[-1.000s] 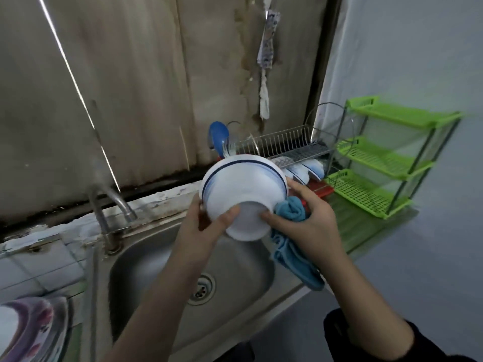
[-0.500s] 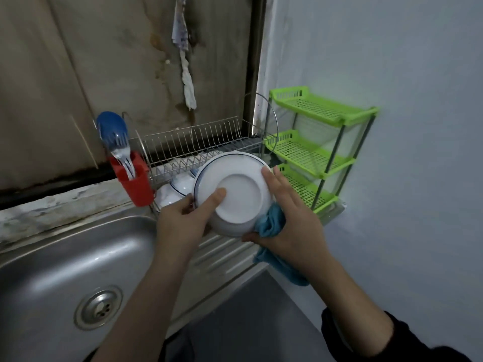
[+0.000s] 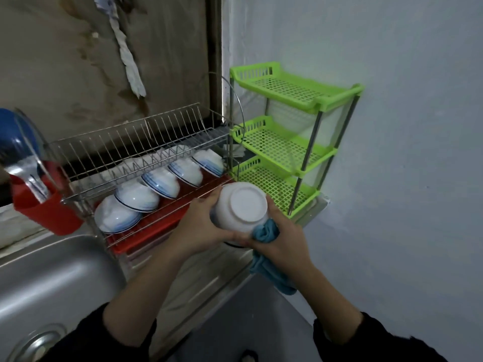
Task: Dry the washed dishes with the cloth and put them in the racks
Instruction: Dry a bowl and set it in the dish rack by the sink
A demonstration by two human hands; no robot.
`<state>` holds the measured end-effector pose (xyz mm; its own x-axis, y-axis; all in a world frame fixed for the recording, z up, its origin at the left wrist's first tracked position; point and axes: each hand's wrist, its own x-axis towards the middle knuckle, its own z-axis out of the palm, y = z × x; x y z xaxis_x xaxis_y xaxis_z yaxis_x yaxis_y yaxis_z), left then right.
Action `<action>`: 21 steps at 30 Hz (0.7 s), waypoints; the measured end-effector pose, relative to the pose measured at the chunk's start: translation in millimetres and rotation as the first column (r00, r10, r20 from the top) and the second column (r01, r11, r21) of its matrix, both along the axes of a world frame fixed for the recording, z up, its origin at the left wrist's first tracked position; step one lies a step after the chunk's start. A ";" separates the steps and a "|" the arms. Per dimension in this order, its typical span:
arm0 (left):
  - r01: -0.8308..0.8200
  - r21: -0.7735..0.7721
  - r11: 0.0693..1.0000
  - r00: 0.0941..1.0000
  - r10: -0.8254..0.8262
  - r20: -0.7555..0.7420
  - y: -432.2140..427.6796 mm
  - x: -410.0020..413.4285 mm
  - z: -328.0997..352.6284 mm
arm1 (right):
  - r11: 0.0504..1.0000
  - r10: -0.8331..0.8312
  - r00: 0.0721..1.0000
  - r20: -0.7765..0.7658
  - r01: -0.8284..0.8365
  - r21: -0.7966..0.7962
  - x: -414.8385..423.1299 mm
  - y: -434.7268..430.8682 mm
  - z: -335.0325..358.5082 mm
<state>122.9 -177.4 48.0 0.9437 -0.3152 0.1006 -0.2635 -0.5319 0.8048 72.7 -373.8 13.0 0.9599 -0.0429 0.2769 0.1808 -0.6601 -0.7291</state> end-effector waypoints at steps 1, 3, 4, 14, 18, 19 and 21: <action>0.008 0.033 0.999 1.000 -0.008 -0.010 -4.9 13.9 -4.8 | 1.000 -0.023 1.000 -0.017 0.023 0.020 9.1 -3.1 -7.1; 0.038 0.083 0.996 0.999 -0.036 -0.026 -14.6 42.4 -13.0 | 0.997 -0.066 0.997 -0.041 0.067 0.039 29.5 -7.6 -18.9; 0.050 0.101 0.994 0.999 -0.048 -0.021 -19.5 55.9 -16.1 | 0.996 -0.086 0.995 -0.057 0.088 0.031 39.9 -9.6 -24.9; 0.167 0.100 0.981 0.985 -0.162 -0.059 -61.4 165.8 -41.4 | 0.957 -0.261 0.955 -0.142 0.275 0.091 126.9 -26.9 -55.6; 0.170 0.044 0.984 0.984 -0.168 -0.052 -73.9 183.9 -56.7 | 0.920 -0.365 0.917 -0.164 0.382 0.090 141.2 -29.7 -57.5; 0.176 0.030 0.984 0.983 -0.174 -0.054 -77.7 187.6 -60.1 | 0.907 -0.397 0.900 -0.182 0.415 0.072 143.6 -28.3 -58.0; 0.192 0.005 0.981 0.979 -0.191 -0.077 -85.5 194.7 -64.6 | 0.883 -0.455 0.863 -0.221 0.469 0.015 147.2 -23.7 -56.1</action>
